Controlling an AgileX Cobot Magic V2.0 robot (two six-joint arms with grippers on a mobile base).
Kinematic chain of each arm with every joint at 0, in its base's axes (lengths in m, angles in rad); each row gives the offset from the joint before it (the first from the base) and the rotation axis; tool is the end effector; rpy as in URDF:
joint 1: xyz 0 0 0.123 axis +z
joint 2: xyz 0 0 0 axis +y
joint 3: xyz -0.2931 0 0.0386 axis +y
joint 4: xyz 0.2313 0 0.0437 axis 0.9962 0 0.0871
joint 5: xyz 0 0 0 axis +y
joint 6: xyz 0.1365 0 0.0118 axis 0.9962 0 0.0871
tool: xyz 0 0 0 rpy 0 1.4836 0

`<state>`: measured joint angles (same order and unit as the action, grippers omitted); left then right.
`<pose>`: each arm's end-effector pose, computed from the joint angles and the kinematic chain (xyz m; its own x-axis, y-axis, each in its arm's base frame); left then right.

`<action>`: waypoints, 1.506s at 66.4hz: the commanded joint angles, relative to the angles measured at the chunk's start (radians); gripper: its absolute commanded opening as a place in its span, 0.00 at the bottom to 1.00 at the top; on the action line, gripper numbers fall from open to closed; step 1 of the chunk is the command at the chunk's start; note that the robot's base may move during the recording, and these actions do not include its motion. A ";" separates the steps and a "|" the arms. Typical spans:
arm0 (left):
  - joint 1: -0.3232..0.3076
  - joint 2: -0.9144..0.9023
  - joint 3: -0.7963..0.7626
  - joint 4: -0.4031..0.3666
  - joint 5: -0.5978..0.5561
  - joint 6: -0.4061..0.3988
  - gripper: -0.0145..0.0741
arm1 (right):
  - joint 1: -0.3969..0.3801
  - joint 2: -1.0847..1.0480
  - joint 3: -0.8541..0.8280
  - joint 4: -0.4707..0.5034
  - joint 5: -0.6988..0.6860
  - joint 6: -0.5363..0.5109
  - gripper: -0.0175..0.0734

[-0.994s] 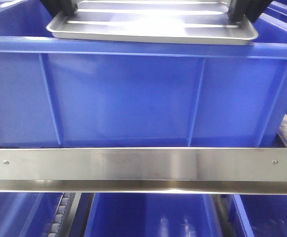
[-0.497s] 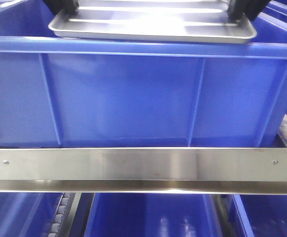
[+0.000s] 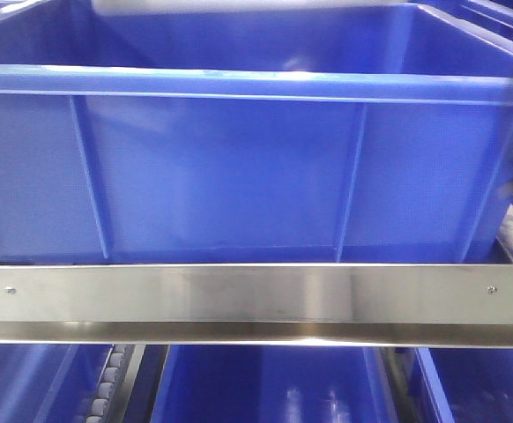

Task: Grab silver tray and place in blue box
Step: 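Open both grippers to release the tray inside the blue bin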

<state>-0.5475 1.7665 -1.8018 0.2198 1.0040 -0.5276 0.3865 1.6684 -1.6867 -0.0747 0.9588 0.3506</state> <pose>0.3642 -0.1925 0.3518 -0.7621 0.0076 -0.6474 0.1176 0.9849 -0.1268 0.3620 0.1383 0.3559 -0.7670 0.0142 -0.6415 -0.1120 0.9815 0.1556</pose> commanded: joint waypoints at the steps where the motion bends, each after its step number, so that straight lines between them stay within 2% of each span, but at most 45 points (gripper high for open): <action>1: 0.009 0.005 -0.030 0.027 -0.107 0.000 0.05 | -0.005 0.019 -0.037 -0.017 -0.077 -0.022 0.26; 22: 0.011 0.148 -0.030 0.027 -0.120 0.000 0.05 | -0.005 0.179 -0.037 -0.017 -0.089 -0.022 0.26; 39: 0.012 0.191 -0.030 0.028 -0.116 0.002 0.05 | -0.005 0.207 -0.037 -0.032 -0.092 -0.022 0.26; 49: 0.021 0.193 -0.030 0.021 -0.118 0.046 0.06 | -0.006 0.206 -0.037 -0.045 -0.089 -0.022 0.27; 54: 0.027 0.193 -0.030 -0.013 -0.122 0.078 0.13 | -0.006 0.206 -0.037 -0.045 -0.083 -0.022 0.34; 57: 0.033 0.193 -0.030 -0.025 -0.124 0.080 0.20 | -0.006 0.206 -0.037 -0.045 -0.082 -0.022 0.42; 71: 0.047 0.193 -0.030 -0.047 -0.131 0.080 0.60 | -0.006 0.205 -0.037 -0.050 -0.075 -0.022 0.89; 76: 0.047 0.193 -0.030 -0.070 -0.131 0.083 0.73 | -0.006 0.204 -0.037 -0.053 -0.074 -0.022 0.88; 80: 0.047 0.191 -0.032 -0.072 -0.121 0.089 0.78 | -0.006 0.197 -0.039 -0.053 -0.069 -0.022 0.88; 91: 0.042 0.137 -0.032 -0.069 -0.096 0.138 0.75 | -0.006 0.154 -0.070 -0.053 -0.038 -0.022 0.88; 100: 0.040 0.037 -0.032 -0.069 -0.069 0.183 0.68 | -0.004 0.072 -0.073 -0.053 -0.003 -0.022 0.85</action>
<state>-0.5027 1.9434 -1.8018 0.1454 0.9520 -0.3742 0.3825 1.8627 -1.7170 -0.1083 0.9660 0.3368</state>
